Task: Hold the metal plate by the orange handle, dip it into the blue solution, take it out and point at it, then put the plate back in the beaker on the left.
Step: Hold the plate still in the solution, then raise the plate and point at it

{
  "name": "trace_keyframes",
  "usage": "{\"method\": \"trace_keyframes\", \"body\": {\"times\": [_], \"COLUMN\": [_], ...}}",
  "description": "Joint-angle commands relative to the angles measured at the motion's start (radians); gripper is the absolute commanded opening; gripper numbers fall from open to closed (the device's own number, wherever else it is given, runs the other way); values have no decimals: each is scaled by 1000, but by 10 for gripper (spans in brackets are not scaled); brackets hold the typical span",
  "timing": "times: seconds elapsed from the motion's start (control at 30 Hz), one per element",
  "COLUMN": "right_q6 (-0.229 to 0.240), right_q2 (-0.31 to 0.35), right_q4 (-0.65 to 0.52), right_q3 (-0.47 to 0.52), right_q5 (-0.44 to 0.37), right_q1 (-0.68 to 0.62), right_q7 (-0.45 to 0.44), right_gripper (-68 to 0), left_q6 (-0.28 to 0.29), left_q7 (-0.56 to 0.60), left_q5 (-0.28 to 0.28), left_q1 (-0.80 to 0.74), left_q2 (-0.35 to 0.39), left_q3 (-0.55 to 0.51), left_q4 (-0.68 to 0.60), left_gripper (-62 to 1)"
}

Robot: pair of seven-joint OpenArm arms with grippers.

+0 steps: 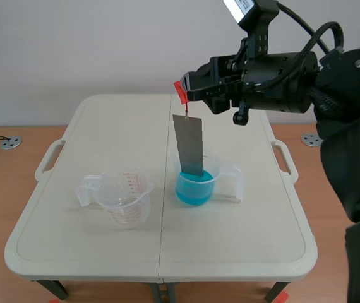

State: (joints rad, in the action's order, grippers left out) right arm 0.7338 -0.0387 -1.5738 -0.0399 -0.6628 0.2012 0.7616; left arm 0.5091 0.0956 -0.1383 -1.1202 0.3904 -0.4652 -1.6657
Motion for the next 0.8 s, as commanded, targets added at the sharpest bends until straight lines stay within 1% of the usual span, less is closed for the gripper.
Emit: {"method": "trace_keyframes", "body": {"times": [0.0,0.17,0.33,0.63,0.77], "right_q6": [12,12,12,12,12], "right_q2": [2,2,2,2,2], "right_q4": [-37,-76,-119,-188,-203], "right_q3": [16,59,74,74,74], "right_q5": [-40,-101,-159,-186,-209], "right_q1": [20,20,20,21,21], "right_q7": [-8,14,46,53,53], "right_gripper": [-661,-661,-661,-661,-661], "left_q6": [3,8,11,10,11], "left_q7": [9,9,10,21,17], "left_q5": [-3,2,4,0,0], "left_q1": [13,26,26,27,53], "left_q2": [-2,-2,-2,50,63], "left_q3": [-1,-1,-1,-1,0], "left_q4": [-3,-3,-3,-3,-3], "left_gripper": [-594,-594,-594,-594,-594]}}
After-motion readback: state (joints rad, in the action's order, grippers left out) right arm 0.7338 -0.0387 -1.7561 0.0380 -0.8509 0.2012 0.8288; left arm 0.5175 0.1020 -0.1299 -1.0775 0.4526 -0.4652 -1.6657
